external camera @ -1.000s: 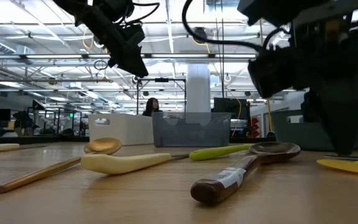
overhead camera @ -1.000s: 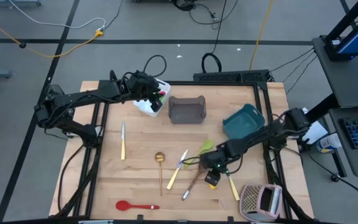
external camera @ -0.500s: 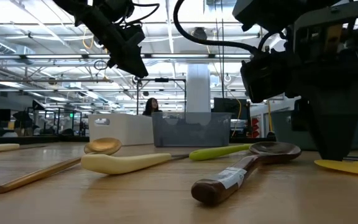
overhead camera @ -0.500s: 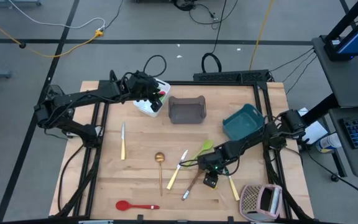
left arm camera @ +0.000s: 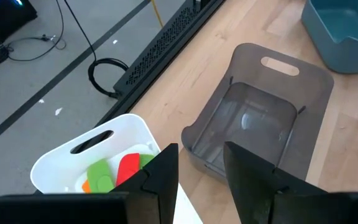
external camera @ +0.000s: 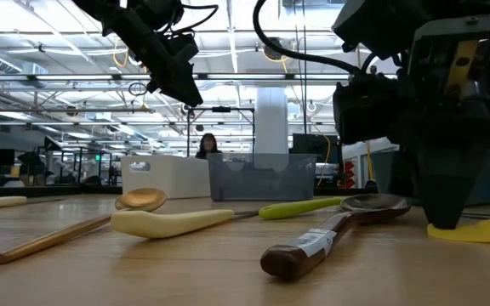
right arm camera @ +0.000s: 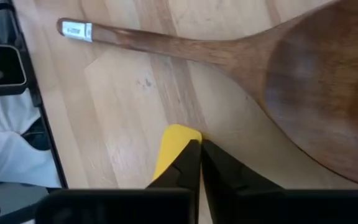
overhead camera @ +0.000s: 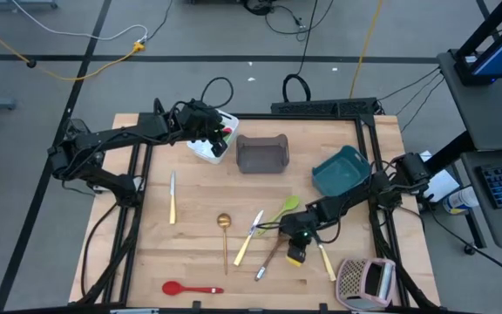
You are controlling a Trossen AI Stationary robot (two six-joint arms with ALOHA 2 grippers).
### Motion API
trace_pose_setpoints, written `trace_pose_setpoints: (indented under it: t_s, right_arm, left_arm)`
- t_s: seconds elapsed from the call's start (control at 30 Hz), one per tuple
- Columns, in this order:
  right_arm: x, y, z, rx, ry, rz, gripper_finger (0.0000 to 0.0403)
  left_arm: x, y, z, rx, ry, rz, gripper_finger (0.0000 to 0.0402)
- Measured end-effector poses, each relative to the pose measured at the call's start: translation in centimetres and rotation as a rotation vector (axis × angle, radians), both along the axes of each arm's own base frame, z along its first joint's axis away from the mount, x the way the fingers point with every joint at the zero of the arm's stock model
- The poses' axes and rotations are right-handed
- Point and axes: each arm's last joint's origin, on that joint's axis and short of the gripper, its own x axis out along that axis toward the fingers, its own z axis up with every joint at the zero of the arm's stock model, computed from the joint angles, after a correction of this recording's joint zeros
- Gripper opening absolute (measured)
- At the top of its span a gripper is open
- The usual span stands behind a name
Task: Pick & Place Kitchen Items
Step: Put the yellow spatula into the white bin
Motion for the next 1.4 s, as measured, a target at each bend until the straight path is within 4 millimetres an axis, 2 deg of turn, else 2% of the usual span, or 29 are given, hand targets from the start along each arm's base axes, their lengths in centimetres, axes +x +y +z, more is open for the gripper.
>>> trace_pose_setpoints:
  t_s: [0.23, 0.43, 0.63, 0.83, 0.97, 1.13, 1.23, 1.4]
  right_arm:
    - [-0.2, -0.1, 1.0, -0.008, -0.049, 0.036, 0.0001]
    - [-0.8, -1.0, 4.6, -0.034, -0.159, 0.045, 0.0001]
    - [-1.7, -2.7, 7.4, -0.15, -0.255, 0.022, 0.0]
    - [-1.9, -4.7, 9.0, -0.335, -0.364, 0.006, 0.0]
    - [-1.7, -6.4, 9.4, -0.484, -0.406, -0.008, 0.0]
    - [-1.4, -8.5, 10.1, -0.581, -0.459, -0.033, 0.0]
    - [-1.4, -9.7, 10.7, -0.61, -0.484, -0.048, 0.0]
    - [-1.7, -11.4, 11.8, -0.675, -0.539, -0.056, 0.0]
  left_arm:
    - [0.0, 0.0, 0.0, 0.0, 0.0, 0.0, 0.0134]
    - [0.0, -0.1, 0.0, 0.0, 0.0, -0.003, 0.0134]
    - [0.2, -0.3, 0.0, 0.001, -0.003, -0.012, 0.0134]
    - [0.4, -0.8, 0.0, 0.002, -0.005, -0.032, 0.0134]
    - [1.0, -2.0, 0.0, -0.006, -0.007, -0.134, 0.0134]
    - [1.8, -4.1, -0.2, -0.039, -0.036, -0.293, 0.0134]
    - [2.4, -5.5, -1.5, -0.046, -0.081, -0.353, 0.0134]
    - [3.4, -7.7, -4.8, -0.022, -0.247, -0.414, 0.0134]
